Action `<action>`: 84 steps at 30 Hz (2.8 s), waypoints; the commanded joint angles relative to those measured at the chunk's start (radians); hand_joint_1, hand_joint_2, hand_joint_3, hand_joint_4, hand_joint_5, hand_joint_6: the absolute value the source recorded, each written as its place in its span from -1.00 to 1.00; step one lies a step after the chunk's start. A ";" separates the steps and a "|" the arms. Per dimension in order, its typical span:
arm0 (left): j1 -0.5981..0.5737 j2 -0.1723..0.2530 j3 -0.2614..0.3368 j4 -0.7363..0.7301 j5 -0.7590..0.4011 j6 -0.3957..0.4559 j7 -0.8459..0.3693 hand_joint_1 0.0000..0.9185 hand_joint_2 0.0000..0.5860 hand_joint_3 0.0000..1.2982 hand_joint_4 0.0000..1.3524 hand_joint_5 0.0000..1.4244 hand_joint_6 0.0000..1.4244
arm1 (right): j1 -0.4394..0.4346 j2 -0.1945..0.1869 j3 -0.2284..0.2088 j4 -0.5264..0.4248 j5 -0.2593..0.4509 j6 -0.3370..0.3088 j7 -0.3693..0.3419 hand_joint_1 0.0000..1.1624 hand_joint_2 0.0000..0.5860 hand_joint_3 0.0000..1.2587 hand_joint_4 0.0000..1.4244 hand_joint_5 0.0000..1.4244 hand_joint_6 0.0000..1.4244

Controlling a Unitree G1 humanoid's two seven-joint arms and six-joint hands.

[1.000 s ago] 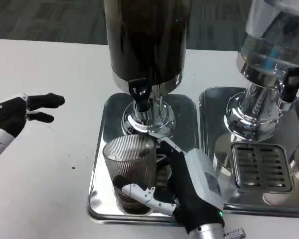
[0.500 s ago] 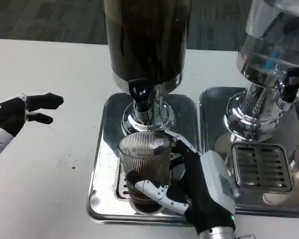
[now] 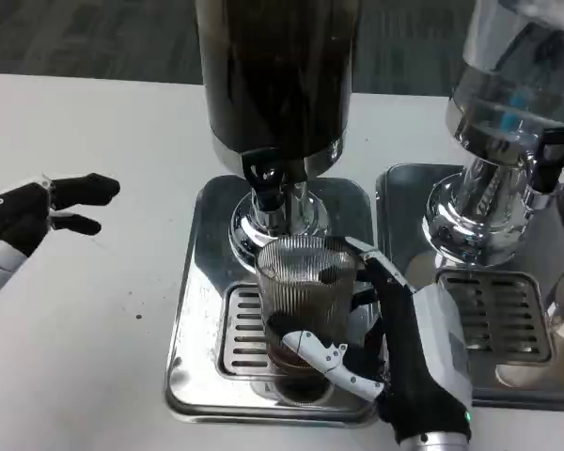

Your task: Grasp the cup under the faucet to collect the drink, then remove the cup.

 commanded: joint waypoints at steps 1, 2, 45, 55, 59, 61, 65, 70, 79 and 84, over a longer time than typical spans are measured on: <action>-0.014 0.007 -0.005 0.014 0.014 -0.006 -0.002 -1.00 -0.47 -0.42 -0.60 -0.65 -0.42 | 0.017 0.003 -0.009 -0.048 0.018 -0.054 -0.018 0.12 -0.18 -0.25 -0.06 0.24 0.72; -0.015 0.007 -0.006 0.016 0.015 -0.007 -0.002 -1.00 -0.47 -0.42 -0.60 -0.65 -0.42 | 0.023 0.003 -0.013 -0.056 0.020 -0.055 -0.020 0.12 -0.18 -0.25 -0.06 0.24 0.72; 0.017 0.039 -0.057 0.042 0.200 -0.290 0.088 -1.00 -0.48 -0.68 -0.95 -0.90 -0.56 | 0.255 -0.015 -0.075 -0.274 -0.002 -0.287 -0.061 0.19 -0.25 -0.19 -0.06 0.29 0.75; 0.115 0.060 -0.085 -0.028 0.182 -0.363 0.100 -1.00 -0.49 -0.79 -1.00 -0.96 -0.59 | 0.311 -0.020 -0.083 -0.329 0.006 -0.310 -0.043 0.22 -0.27 -0.17 -0.03 0.31 0.77; 0.180 0.095 -0.105 -0.093 0.192 -0.436 0.103 -1.00 -0.47 -0.86 -1.00 -1.00 -0.72 | 0.330 -0.024 -0.083 -0.352 0.017 -0.322 -0.027 0.22 -0.27 -0.16 -0.03 0.31 0.78; 0.197 0.105 -0.102 -0.109 0.209 -0.471 0.115 -1.00 -0.49 -0.89 -1.00 -1.00 -0.78 | 0.340 -0.024 -0.077 -0.365 0.015 -0.325 -0.021 0.23 -0.27 -0.15 -0.02 0.33 0.78; 0.211 0.124 -0.106 -0.122 0.225 -0.510 0.131 -1.00 -0.51 -0.90 -1.00 -1.00 -0.83 | 0.362 -0.028 -0.076 -0.384 0.007 -0.335 -0.013 0.23 -0.27 -0.15 -0.02 0.33 0.78; 0.228 0.159 -0.133 -0.130 0.221 -0.537 0.137 -1.00 -0.52 -0.90 -1.00 -1.00 -0.83 | 0.385 -0.032 -0.079 -0.399 0.012 -0.343 -0.004 0.23 -0.27 -0.14 -0.02 0.33 0.78; 0.250 0.205 -0.182 -0.153 0.191 -0.549 0.153 -1.00 -0.53 -0.90 -1.00 -1.00 -0.84 | 0.415 -0.039 -0.080 -0.421 0.019 -0.365 0.011 0.23 -0.27 -0.14 -0.02 0.33 0.78; 0.281 0.226 -0.203 -0.170 0.179 -0.558 0.166 -1.00 -0.53 -0.90 -1.00 -1.00 -0.84 | 0.421 -0.040 -0.090 -0.423 0.020 -0.373 0.013 0.23 -0.27 -0.14 -0.02 0.33 0.78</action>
